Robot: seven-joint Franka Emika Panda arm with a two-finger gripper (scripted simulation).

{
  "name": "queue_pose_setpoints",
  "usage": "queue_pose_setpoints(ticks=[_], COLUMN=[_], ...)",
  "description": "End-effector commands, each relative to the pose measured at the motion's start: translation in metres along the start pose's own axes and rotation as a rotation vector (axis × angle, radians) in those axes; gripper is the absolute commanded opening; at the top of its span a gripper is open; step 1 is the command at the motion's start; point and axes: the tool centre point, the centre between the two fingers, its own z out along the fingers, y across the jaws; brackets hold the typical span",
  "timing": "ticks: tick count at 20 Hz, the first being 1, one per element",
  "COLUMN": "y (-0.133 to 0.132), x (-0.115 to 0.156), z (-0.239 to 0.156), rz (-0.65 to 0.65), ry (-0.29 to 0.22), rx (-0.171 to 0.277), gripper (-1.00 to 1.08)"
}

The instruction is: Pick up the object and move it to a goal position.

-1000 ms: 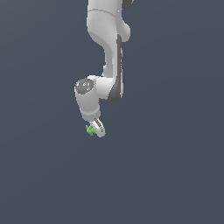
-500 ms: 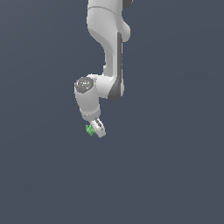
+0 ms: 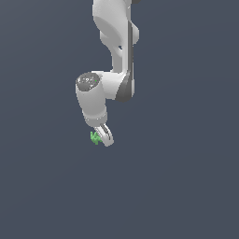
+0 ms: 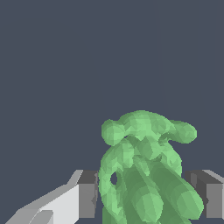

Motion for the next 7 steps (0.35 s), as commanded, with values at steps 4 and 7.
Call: queue_pose_setpoints(ticks=[4,7], y=[-0.0083,-0.0096], x=[0.003,0.0036], z=[-0.016,-0.0178], rz=[0.0,0.0], ry=[-0.001,-0.001], rx=[-0.001,-0.001], gripper=[-1.0,-1.0])
